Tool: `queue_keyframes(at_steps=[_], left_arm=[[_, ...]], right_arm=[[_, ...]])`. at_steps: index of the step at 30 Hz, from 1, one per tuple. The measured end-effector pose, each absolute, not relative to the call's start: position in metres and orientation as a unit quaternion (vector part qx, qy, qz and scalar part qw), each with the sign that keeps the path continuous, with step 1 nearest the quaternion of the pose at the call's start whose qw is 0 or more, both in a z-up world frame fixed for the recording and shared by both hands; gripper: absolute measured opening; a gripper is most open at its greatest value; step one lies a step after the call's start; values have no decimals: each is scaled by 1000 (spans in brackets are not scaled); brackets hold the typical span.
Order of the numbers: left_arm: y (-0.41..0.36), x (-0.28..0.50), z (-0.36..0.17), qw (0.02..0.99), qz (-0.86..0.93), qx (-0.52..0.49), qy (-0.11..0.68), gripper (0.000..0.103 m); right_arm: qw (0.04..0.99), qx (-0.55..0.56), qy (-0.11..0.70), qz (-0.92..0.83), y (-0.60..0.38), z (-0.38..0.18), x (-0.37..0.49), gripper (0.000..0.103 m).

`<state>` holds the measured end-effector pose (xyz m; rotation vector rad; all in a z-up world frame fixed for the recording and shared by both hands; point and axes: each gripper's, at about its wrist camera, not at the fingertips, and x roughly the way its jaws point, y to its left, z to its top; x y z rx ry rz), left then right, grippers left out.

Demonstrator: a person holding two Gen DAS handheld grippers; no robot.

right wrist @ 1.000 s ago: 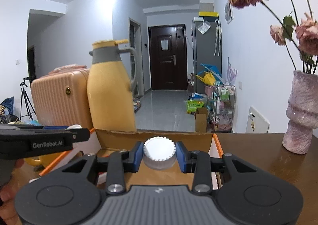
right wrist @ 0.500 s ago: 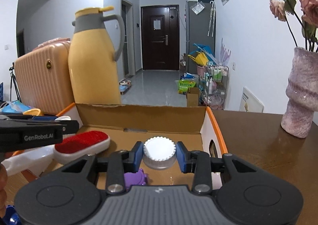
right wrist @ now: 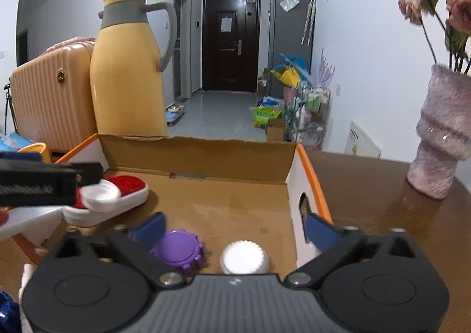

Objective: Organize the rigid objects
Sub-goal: 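Open the left gripper to drop the open white cap into the box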

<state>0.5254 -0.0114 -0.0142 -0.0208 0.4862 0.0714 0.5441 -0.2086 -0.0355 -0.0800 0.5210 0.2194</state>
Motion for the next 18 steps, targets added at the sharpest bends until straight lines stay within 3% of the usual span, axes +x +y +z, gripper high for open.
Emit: queue_keyframes(at_steps=[18], left_arm=[[-5,511,1,973,37,-30,225,103]], right_arm=[[963,-31,248,105,-211,-20,533,103]])
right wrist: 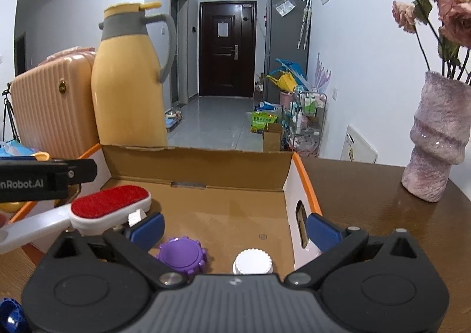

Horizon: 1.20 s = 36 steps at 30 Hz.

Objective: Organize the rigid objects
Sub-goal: 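Open the left gripper to drop the open white cap into the box, then withdraw both grippers from the box toward the items on the table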

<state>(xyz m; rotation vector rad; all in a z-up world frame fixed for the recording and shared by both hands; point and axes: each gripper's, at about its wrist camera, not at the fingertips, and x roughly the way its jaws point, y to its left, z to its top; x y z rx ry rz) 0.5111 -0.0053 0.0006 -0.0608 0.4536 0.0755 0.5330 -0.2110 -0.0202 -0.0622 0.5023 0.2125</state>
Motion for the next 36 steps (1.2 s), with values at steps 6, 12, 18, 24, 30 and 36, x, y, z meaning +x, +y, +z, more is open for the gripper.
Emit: queue_keyframes(at_steps=[6,12,18,24,30,36], left_arm=[[0,492,11,977,37,-26,207,103],[18,469,16,978,45,-32,199,103],[31,443,11,978,52,-25,202,103],[40,417,8,977,54,-22,207,103],[47,387,3,977,57,-24,202,103],[48,353,0,979,55,-16,195,103]], right_arm=[[968,-27,226,107,-215,-8,513,103],[971,-21,214,107,-220,-2,492,103],[974,-1,195,115,-222,1,464,103],[977,1,177,116,-218,0,432,103],[979,-6,173,111,-215,-8,401,103],[980,-4,164,112,-212,-15,367,103]])
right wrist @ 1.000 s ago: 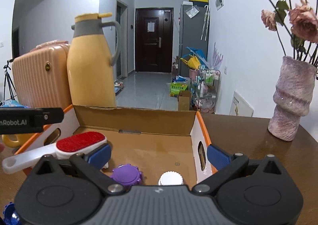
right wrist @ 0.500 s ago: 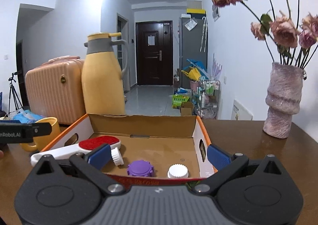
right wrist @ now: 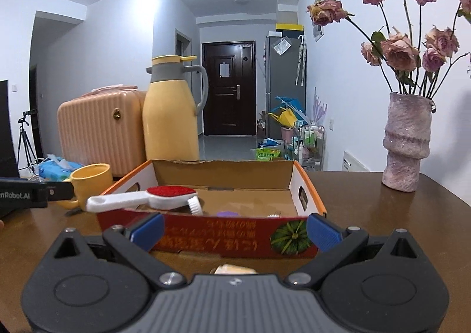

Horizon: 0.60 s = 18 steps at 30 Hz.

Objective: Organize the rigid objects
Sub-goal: 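Withdraw both grippers from the box toward the items on the table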

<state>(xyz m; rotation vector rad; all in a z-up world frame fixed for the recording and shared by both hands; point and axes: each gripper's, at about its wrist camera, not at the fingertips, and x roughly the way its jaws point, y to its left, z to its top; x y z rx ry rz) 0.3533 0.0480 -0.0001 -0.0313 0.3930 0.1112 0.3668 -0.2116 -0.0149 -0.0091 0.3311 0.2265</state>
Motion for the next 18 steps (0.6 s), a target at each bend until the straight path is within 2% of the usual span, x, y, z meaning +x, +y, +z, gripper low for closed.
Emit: queue_keyframes(at_steps=[18], left_arm=[[43,271,-3,976,2,12,218,103]], right_arm=[[973,-35,189,127,-203,-29,285,103]])
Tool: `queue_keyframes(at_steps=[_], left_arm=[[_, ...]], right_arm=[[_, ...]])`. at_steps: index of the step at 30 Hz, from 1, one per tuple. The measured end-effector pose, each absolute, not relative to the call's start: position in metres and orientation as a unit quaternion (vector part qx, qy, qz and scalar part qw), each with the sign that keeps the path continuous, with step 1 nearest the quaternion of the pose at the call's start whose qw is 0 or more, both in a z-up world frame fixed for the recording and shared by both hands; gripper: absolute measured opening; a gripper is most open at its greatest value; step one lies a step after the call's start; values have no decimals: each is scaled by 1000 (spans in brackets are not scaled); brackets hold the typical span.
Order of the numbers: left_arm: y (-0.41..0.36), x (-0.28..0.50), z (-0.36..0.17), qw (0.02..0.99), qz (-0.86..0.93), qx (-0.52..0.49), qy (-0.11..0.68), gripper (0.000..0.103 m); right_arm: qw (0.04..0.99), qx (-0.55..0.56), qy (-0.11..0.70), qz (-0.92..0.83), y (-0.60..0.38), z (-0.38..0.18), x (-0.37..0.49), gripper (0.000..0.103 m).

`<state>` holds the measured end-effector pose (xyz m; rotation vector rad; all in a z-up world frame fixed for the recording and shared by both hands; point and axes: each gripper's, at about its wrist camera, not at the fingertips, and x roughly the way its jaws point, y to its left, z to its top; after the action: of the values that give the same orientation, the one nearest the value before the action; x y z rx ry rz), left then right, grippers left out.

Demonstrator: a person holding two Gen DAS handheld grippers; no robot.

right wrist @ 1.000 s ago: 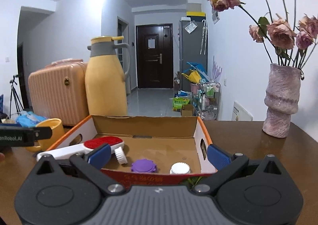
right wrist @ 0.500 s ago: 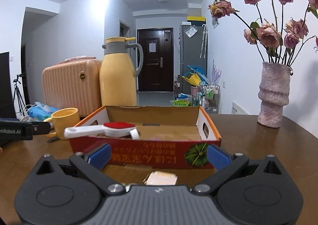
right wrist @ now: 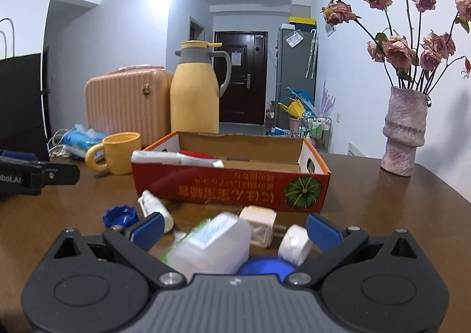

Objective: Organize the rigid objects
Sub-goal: 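Withdraw both grippers from the box toward the items on the table, then grasp the white round disc container with the left gripper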

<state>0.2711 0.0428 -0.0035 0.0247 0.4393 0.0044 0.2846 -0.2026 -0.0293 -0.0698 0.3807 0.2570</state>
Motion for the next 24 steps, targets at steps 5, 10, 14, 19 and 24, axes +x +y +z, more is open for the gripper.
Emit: queue_keyframes(at_steps=[5,10,14,19,24], left_arm=[[45,261,-22,966,-10,16,259,103],[43,258,-41,955,-15,23,294,103],[34,264,-56,946,-20,34,323,103],[25,273,-68,940,-18,37,339,101],[20,279,-71,938,-19,38,343,82]], right_arm=[[971,-44,202,124,-206,-35,266,103],[968,-49,216,119,-210,-44,254,103],[967,-46,221,114,-214,-47,246,103],[968,-42,224,108,-219,-48,242,103],[967,-39,231,102,-224,-51,244,103]])
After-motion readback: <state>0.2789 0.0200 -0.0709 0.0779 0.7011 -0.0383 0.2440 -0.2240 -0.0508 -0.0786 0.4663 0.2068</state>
